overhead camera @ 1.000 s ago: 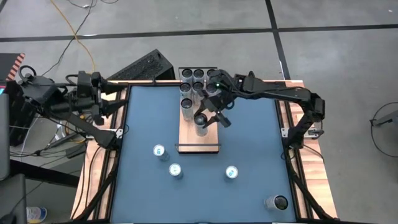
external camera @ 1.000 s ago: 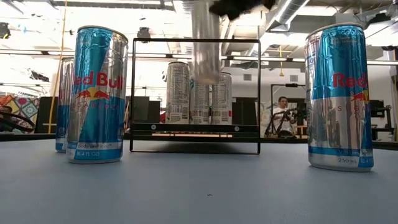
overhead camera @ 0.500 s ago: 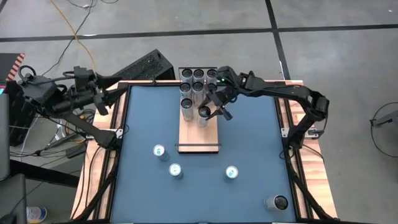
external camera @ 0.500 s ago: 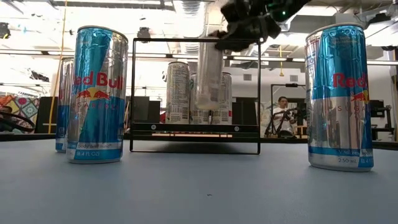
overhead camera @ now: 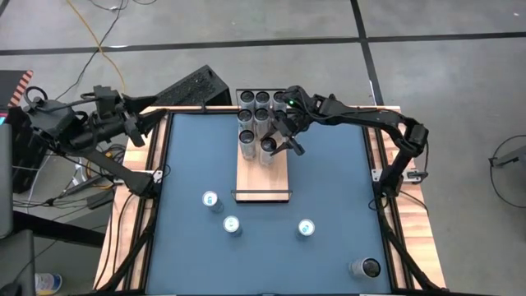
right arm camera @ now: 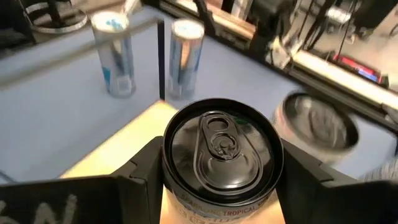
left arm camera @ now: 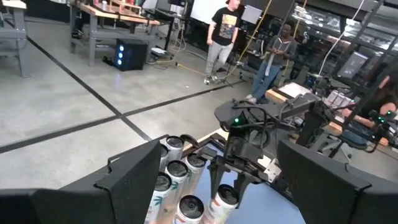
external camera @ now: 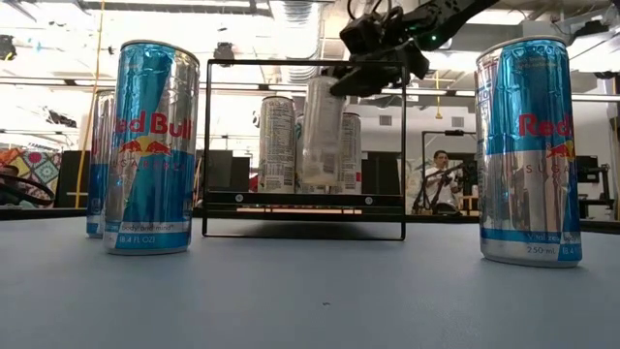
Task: Place canned beverage on shelf
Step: Put the left white-yellow soda can on the shelf
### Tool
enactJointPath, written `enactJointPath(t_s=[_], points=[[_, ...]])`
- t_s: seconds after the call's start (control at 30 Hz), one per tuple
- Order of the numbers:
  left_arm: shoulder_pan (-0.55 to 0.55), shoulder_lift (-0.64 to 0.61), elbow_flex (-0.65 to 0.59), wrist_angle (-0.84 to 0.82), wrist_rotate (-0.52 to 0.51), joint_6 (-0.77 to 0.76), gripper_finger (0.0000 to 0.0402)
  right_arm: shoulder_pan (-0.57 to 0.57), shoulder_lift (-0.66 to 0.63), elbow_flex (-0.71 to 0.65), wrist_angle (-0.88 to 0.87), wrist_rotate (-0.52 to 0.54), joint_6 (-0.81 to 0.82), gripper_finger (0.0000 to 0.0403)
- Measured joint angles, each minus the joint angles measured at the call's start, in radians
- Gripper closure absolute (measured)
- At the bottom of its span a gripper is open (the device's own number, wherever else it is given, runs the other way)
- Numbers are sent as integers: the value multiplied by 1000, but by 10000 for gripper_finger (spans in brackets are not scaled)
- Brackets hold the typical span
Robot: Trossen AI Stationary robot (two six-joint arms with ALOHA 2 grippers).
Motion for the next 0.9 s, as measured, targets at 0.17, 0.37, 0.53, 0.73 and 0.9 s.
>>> enactJointPath(t_s=[0.17, 0.37, 0.53, 0.73, 0.9], points=[[0, 0, 0, 0, 0, 0, 93, -1, 1, -1, -7, 38, -10, 168], [0, 0, 0, 0, -2, 0, 93, -1, 1, -1, -11, 50, -9, 139], [0, 0, 0, 0, -2, 0, 93, 0, 1, -1, -11, 70, -23, 134], [0, 0, 0, 0, -2, 19, 93, -1, 1, -1, -10, 98, -36, 133], [0, 0, 0, 0, -2, 19, 93, 0, 1, -1, -10, 103, -36, 132]])
